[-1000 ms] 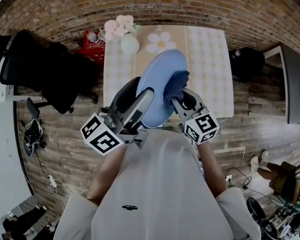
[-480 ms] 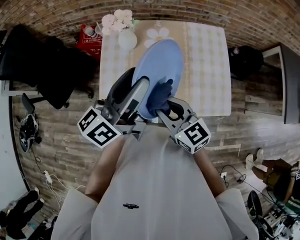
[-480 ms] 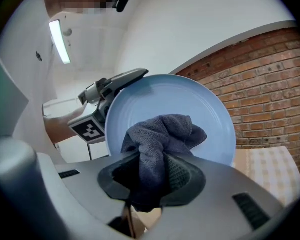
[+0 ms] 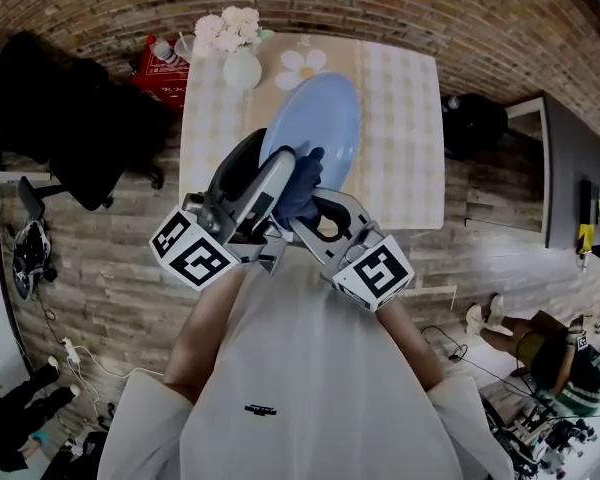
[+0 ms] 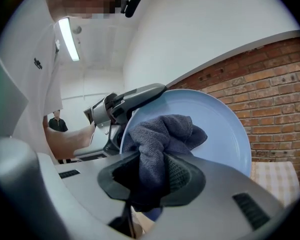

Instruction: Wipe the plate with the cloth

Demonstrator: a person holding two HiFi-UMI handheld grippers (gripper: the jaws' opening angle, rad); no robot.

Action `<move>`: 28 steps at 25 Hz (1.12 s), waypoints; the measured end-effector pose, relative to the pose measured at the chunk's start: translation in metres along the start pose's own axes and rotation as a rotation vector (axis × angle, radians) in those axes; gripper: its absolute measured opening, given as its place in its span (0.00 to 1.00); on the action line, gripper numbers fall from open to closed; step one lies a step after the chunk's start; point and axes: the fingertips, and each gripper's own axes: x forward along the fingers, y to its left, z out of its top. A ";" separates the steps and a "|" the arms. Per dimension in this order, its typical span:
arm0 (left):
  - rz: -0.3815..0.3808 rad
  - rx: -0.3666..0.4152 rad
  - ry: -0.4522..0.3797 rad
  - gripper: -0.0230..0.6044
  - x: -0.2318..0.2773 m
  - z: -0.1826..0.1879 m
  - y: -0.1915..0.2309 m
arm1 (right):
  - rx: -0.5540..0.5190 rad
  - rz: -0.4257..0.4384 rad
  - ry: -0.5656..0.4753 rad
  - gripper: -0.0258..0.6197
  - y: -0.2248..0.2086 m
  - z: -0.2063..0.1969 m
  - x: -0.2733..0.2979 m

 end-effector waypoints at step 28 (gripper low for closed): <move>0.009 0.047 0.044 0.43 -0.022 -0.002 -0.009 | -0.081 -0.110 -0.167 0.22 -0.012 0.060 0.025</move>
